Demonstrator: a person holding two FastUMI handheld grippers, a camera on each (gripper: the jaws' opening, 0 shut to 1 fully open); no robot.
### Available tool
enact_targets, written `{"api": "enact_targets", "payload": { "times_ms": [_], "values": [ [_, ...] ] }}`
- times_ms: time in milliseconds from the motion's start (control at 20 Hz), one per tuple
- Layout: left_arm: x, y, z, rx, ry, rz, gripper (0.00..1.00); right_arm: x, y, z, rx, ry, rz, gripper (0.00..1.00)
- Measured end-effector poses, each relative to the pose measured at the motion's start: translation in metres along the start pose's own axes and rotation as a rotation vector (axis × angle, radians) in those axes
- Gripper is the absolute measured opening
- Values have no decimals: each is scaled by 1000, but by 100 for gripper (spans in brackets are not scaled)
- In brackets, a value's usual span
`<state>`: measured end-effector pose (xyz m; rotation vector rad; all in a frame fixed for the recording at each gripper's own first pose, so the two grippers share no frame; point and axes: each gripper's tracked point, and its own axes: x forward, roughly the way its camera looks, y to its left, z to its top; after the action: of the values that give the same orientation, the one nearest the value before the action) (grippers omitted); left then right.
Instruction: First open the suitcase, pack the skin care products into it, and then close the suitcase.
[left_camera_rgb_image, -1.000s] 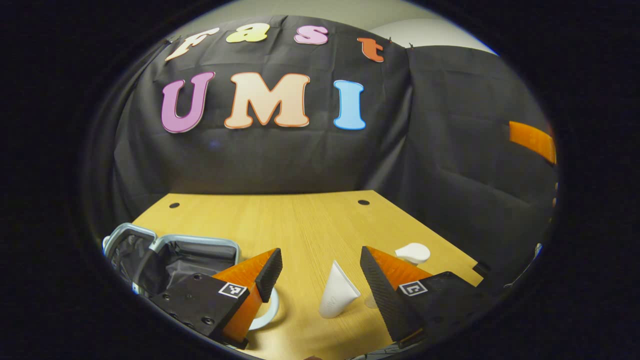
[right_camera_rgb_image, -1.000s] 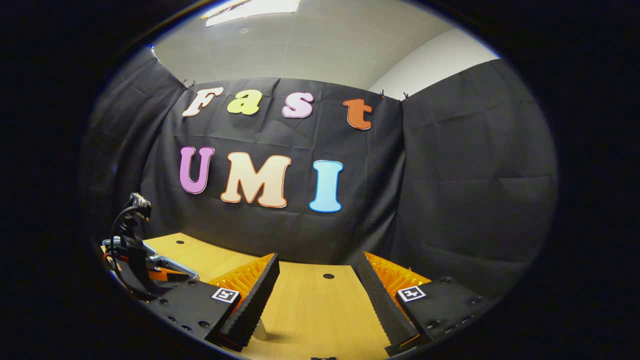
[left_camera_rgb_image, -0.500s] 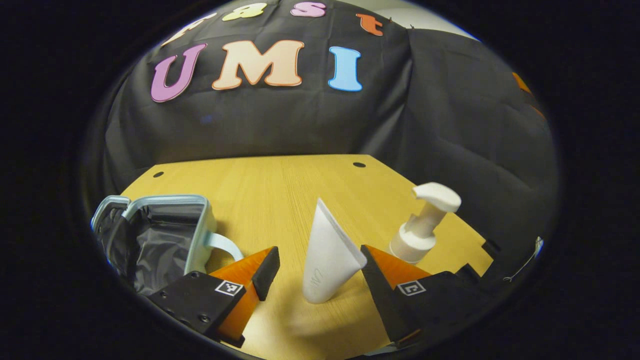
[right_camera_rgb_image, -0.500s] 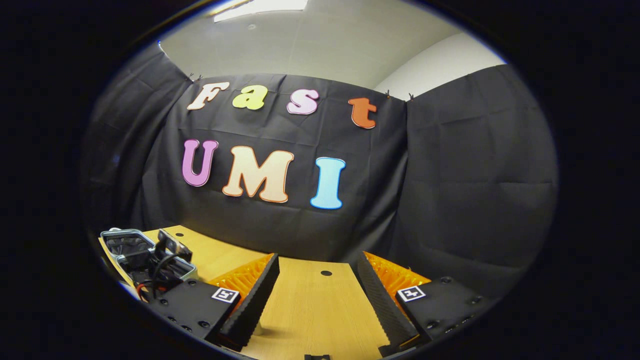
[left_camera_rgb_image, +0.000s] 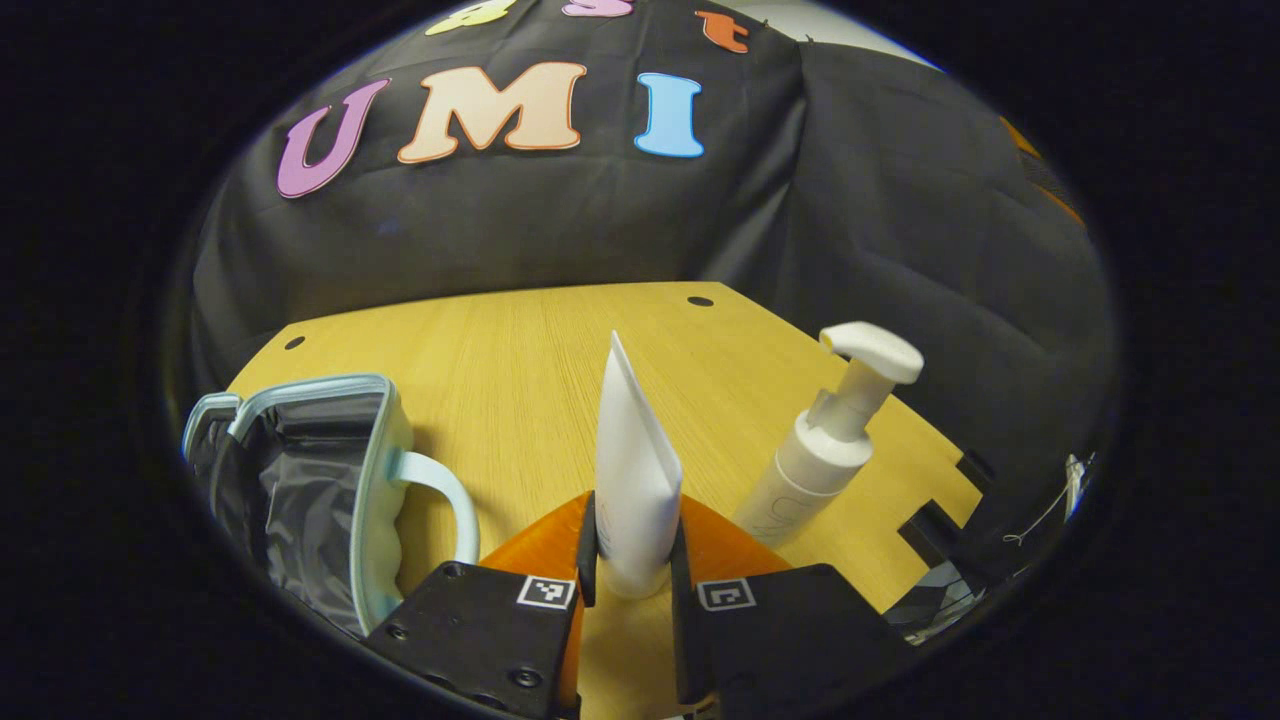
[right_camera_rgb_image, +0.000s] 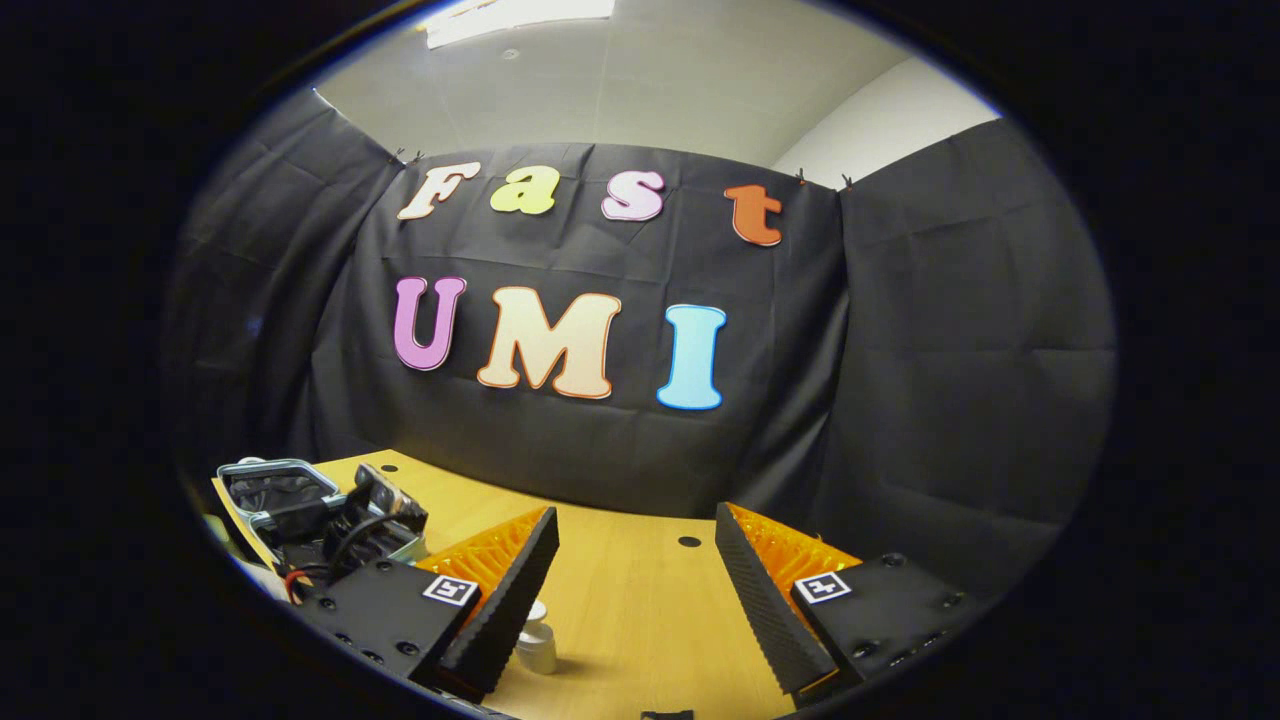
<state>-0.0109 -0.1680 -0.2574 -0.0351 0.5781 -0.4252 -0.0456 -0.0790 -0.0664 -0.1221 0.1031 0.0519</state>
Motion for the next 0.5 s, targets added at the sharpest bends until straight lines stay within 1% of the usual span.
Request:
{"api": "enact_targets", "payload": {
  "times_ms": [200,450,500],
  "values": [
    [-31,10,41,11,-59,15,30,19,23,-35,16,61,46,99],
    [-71,36,77,38,-106,77,30,35,55,-81,42,141,115,99],
    [-77,42,82,34,-117,88,33,38,61,-90,45,156,126,99]
  ]
}}
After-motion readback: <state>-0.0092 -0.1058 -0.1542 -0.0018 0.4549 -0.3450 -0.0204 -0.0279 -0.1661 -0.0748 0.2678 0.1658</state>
